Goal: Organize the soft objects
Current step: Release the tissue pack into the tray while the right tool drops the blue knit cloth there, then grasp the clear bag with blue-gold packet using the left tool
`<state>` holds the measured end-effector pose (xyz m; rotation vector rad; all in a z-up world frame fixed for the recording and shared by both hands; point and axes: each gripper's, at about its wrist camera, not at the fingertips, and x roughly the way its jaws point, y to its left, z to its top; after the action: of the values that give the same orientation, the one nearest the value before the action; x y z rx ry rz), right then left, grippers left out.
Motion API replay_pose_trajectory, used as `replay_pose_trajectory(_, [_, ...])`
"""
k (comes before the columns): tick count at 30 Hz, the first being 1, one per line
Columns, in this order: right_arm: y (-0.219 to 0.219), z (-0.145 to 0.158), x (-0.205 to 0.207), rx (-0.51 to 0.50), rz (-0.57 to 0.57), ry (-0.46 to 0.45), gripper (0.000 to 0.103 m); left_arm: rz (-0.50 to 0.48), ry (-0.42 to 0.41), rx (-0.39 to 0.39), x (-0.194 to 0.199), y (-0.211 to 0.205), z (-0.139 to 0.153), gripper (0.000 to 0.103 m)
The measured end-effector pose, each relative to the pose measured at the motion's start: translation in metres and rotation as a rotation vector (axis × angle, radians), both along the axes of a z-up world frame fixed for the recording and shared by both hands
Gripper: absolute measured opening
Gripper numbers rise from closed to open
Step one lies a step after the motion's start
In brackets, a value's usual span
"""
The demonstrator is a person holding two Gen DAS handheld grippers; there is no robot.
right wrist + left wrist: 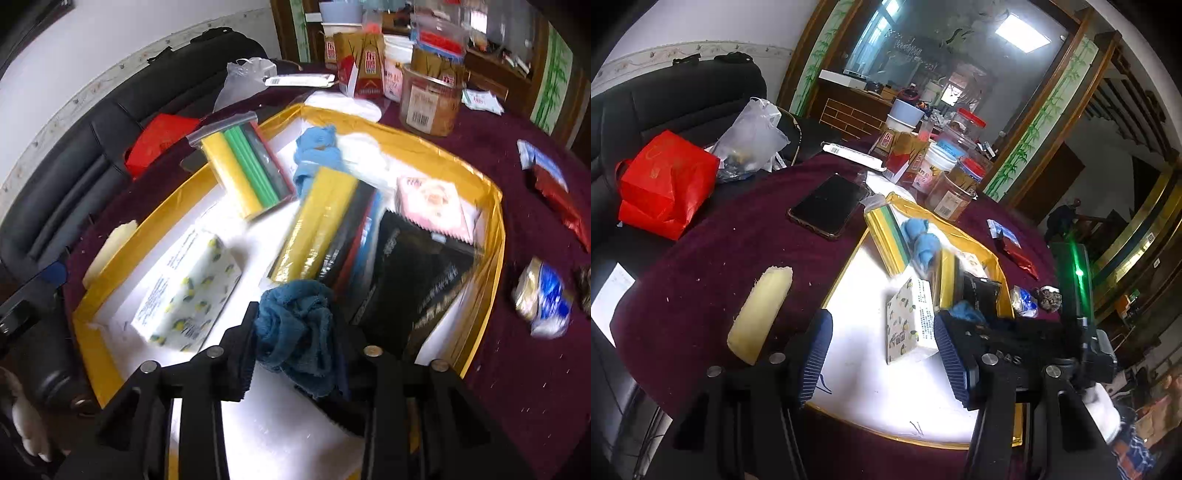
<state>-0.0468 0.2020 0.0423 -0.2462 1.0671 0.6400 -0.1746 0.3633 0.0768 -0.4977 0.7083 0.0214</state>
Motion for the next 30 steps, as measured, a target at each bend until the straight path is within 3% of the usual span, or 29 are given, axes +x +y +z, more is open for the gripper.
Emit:
replay_pose_trajectory(3, [-0.016, 0.008, -0.005, 0.064, -0.012, 0.036, 0.046, -0.007, 0.0, -0.013, 0.0, 0.001, -0.003, 0.06])
replay_pose_trajectory(4, [-0.023, 0.012, -0.009, 0.083, -0.019, 0.037, 0.053, -0.012, 0.003, -0.017, 0.001, -0.001, -0.004, 0.06])
replay_pose_trajectory(5, [-0.034, 0.018, -0.014, 0.103, -0.029, 0.028, 0.06, -0.017, 0.005, -0.021, 0.001, -0.002, -0.005, 0.06])
replay_pose_trajectory(7, [-0.053, 0.028, -0.025, 0.131, -0.046, -0.003, 0.064, -0.03, 0.007, -0.022, 0.001, -0.007, -0.007, 0.06])
replay_pose_trajectory(10, [-0.093, 0.036, -0.044, 0.143, -0.087, -0.047, 0.066, -0.061, -0.008, -0.02, -0.002, -0.018, -0.004, 0.066])
replay_pose_trajectory(15, [-0.182, 0.035, -0.065, 0.115, -0.231, -0.101, 0.066, -0.121, -0.037, -0.005, -0.005, -0.044, 0.004, 0.066])
replay_pose_trajectory(19, [-0.281, 0.035, -0.064, 0.104, -0.43, -0.116, 0.066, -0.199, -0.046, 0.015, -0.004, -0.077, 0.013, 0.068])
replay_pose_trajectory(23, [-0.368, 0.032, -0.052, 0.167, -0.644, -0.111, 0.069, -0.286, -0.035, 0.063, 0.002, -0.123, 0.018, 0.068])
replay_pose_trajectory(27, [-0.411, 0.027, -0.035, 0.21, -0.74, -0.149, 0.069, -0.375, -0.003, 0.089, 0.016, -0.171, 0.019, 0.068])
replay_pose_trajectory(30, [-0.422, 0.023, -0.025, 0.244, -0.764, -0.191, 0.069, -0.423, 0.012, 0.155, 0.032, -0.209, 0.024, 0.069])
